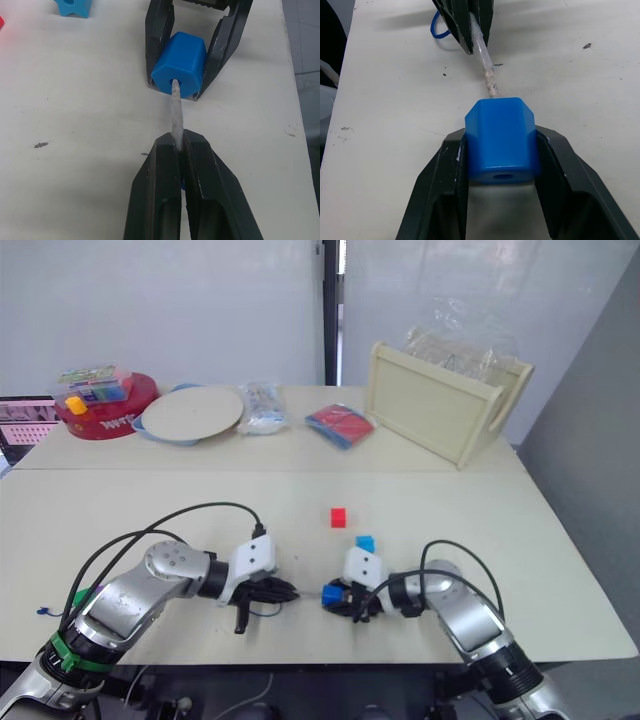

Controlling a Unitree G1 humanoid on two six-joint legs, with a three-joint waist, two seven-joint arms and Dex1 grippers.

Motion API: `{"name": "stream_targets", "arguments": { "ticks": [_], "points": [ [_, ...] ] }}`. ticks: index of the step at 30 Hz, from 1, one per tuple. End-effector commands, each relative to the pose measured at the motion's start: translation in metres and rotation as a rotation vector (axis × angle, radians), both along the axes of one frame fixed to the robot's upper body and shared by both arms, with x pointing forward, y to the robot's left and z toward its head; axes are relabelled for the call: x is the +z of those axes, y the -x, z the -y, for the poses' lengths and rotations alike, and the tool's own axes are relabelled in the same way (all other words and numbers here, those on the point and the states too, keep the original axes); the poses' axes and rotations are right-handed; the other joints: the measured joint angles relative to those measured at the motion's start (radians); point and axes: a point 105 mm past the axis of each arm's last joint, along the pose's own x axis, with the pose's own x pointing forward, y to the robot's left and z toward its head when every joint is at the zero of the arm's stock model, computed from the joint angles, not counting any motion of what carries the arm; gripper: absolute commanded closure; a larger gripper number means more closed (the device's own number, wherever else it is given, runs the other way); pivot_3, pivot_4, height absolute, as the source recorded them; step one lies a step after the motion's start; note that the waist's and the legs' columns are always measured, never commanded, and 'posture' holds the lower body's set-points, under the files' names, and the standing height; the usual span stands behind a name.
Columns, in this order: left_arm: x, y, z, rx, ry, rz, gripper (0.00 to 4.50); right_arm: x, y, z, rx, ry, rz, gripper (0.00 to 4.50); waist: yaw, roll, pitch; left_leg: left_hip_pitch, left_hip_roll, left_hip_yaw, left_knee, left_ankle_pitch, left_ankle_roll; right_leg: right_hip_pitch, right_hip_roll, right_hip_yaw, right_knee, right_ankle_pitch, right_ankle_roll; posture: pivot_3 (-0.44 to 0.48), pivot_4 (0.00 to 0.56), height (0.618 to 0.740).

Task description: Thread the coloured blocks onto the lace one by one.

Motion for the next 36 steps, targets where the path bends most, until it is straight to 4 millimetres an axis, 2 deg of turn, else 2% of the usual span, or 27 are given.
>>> {"name": "stream_targets", "arguments": {
  "ticks": [1, 12, 23, 31, 36],
  "points": [
    [0.008, 0.004, 0.007, -0.035, 0.021, 0.029, 4.50, -0.012, 0.002, 0.006, -0.016, 0.058, -0.033, 3.21, 0.000, 0.000, 0.000, 0.000, 0.000, 0.000, 0.000, 0.000, 0.000, 0.000, 0.000, 0.000, 0.000, 0.000, 0.000, 0.000, 0.150, 0.740],
    [0.005, 0.001, 0.021, -0.077, 0.030, 0.029, 4.50, -0.010, 0.005, 0.003, -0.020, 0.053, -0.032, 3.21, 0.001, 0.000, 0.000, 0.000, 0.000, 0.000, 0.000, 0.000, 0.000, 0.000, 0.000, 0.000, 0.000, 0.000, 0.000, 0.000, 0.150, 0.740],
    [0.004, 0.004, 0.055, -0.206, 0.086, 0.000, 4.50, -0.009, 0.006, -0.001, -0.019, 0.048, -0.035, 3.21, 0.024, 0.000, 0.000, 0.003, -0.001, 0.000, 0.001, 0.000, 0.000, 0.006, -0.001, 0.000, -0.002, 0.001, 0.001, 0.000, 0.150, 0.740],
    [0.004, 0.005, 0.054, -0.220, 0.087, -0.002, 4.50, -0.012, 0.008, -0.001, -0.024, 0.038, -0.053, 3.21, 0.024, 0.000, 0.000, 0.005, -0.001, 0.000, 0.001, 0.000, 0.000, 0.008, -0.001, 0.000, -0.003, 0.001, 0.002, 0.000, 0.150, 0.740],
    [0.004, 0.010, 0.046, -0.235, 0.089, -0.040, 4.50, -0.016, 0.009, -0.003, -0.021, 0.011, -0.105, 3.21, 0.023, 0.000, 0.000, 0.005, -0.001, 0.000, 0.001, 0.000, 0.000, 0.008, -0.001, 0.000, -0.003, 0.001, 0.002, 0.000, 0.150, 0.740]
  ]
}}
